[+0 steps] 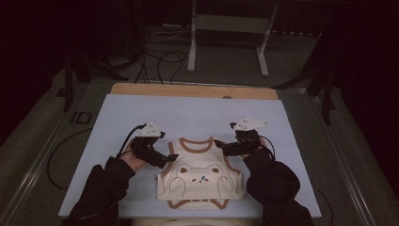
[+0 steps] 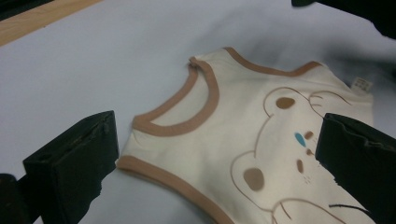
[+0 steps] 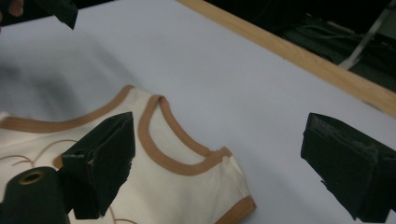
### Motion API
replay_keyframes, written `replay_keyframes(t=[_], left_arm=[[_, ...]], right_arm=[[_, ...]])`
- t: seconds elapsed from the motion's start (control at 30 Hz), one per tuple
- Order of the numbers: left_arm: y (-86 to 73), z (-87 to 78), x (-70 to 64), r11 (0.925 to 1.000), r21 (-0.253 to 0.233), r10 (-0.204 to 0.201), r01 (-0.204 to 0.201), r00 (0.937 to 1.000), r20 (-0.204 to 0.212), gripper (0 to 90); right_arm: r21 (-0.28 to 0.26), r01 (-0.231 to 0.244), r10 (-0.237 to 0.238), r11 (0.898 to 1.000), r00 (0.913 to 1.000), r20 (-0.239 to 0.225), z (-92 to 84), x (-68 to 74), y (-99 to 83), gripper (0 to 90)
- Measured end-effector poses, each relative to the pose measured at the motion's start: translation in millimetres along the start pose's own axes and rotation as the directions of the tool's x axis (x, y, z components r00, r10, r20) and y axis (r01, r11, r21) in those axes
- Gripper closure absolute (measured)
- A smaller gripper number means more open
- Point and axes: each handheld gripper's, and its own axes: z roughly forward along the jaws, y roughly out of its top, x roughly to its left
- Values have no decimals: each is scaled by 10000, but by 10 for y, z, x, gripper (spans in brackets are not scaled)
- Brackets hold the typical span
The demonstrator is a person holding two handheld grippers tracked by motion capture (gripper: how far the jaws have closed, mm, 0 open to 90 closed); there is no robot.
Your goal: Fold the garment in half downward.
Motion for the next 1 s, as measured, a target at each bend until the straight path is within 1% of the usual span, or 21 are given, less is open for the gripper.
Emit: replay_keyframes(t=[0.03,0.07,0.1,0.17,0.27,0.33,0.37,0.4,0.43,0.5,0.53,0.6,0.63,0.7,0.73,0.77,0.83,0.87,0.9,0.93,1.0], left_arm=[[1,30,18,10000,11,-16,16,9999,-105,0],[1,30,18,10000,11,-16,16,9999,-105,0],[-2,95,60,9999,115,-22,24,9999,-165,6],[-7,163,97,9996,268,-2,11,9995,-323,9],[-9,236,141,9998,201,-57,65,9994,-355,15],[-11,285,186,9993,258,-269,275,9994,-234,15],[-11,285,186,9993,258,-269,275,9994,-234,16],[-11,333,228,9991,165,-382,388,9987,-335,17],[-16,358,250,9985,132,-525,528,9983,-235,18],[-35,403,293,9979,302,-565,573,9980,-287,18],[-48,423,312,9972,304,-676,685,9973,-295,19],[-74,472,343,9960,401,-790,799,9966,-244,19],[-95,501,360,9945,615,-837,845,9964,-164,19],[-152,562,381,9906,1005,-891,933,9950,-452,20],[-181,590,398,9881,1116,-1018,1056,9940,-388,20],[-201,619,420,9831,1311,-1235,1274,9916,-374,20],[-218,639,433,9815,1398,-1257,1311,9910,-467,20],[-240,661,433,9796,1523,-1209,1314,9898,-759,22],[-240,661,433,9796,1523,-1209,1314,9898,-759,36],[-268,674,450,9790,1563,-1171,1311,9885,-957,64],[-276,681,461,9783,1545,-1246,1383,9877,-947,74]], right_arm=[[44,-51,51,10000,10000,-48,32,-20,-19,99],[129,-140,142,9998,9998,-115,67,-38,-38,99],[257,-223,227,9994,9996,-160,104,-60,-49,99],[362,-234,240,9991,9996,-173,174,-90,-66,99],[519,-192,202,9985,9996,-183,271,-121,-93,99],[677,-223,233,9975,9996,-140,327,-145,-114,99],[791,-235,250,9966,9995,-182,353,-160,-127,99],[892,-273,292,9956,9994,-200,377,-169,-140,99],[971,-258,282,9949,9993,-230,402,-180,-152,99],[1151,-338,363,9928,9991,-200,459,-194,-163,99],[1229,-245,274,9921,9994,-219,490,-199,-169,99],[1439,-314,363,9891,9988,-319,552,-206,-191,99],[1544,-358,419,9874,9984,-367,585,-213,-201,99],[1768,-364,457,9836,9978,-488,645,-208,-225,99],[1911,-328,435,9810,9977,-519,664,-204,-240,98],[1958,-353,464,9800,9976,-523,678,-199,-260,98],[2052,-430,553,9778,9970,-546,690,-202,-279,99],[2222,-536,682,9735,9959,-587,708,-215,-316,98],[2222,-536,682,9735,9959,-587,708,-215,-316,98],[2261,-690,855,9717,9943,-638,711,-220,-338,97],[2518,-575,700,9661,9967,-410,720,-204,-343,97]])
